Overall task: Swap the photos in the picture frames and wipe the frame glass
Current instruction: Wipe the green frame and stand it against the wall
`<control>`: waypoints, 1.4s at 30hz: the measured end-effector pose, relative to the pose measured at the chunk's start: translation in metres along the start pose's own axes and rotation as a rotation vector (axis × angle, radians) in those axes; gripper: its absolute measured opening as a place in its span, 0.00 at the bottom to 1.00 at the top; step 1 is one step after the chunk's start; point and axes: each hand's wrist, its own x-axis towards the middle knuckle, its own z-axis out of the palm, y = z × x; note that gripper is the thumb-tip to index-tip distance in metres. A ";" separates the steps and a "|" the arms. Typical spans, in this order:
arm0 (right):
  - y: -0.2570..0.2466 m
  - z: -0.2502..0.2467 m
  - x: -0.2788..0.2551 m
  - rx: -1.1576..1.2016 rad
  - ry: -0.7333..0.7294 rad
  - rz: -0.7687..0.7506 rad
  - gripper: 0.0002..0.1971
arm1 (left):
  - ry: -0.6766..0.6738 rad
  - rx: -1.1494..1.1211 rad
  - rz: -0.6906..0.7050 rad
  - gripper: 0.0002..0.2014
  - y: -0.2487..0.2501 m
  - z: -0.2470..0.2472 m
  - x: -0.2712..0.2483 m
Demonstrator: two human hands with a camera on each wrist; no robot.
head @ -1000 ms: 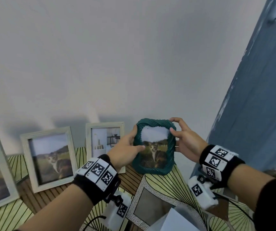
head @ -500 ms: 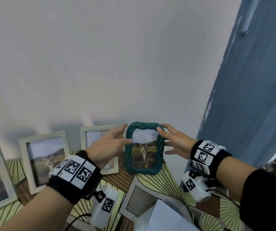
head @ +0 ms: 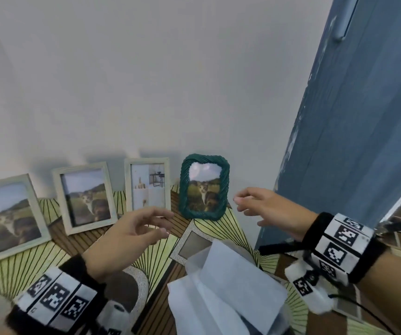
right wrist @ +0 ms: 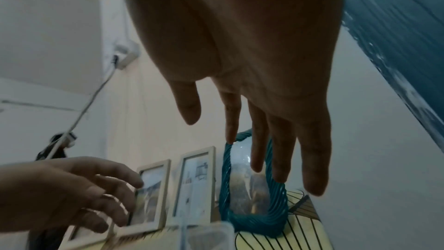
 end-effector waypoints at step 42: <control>0.119 0.069 -0.106 -0.292 0.246 -0.067 0.11 | -0.121 0.620 -0.110 0.28 -0.066 0.060 -0.015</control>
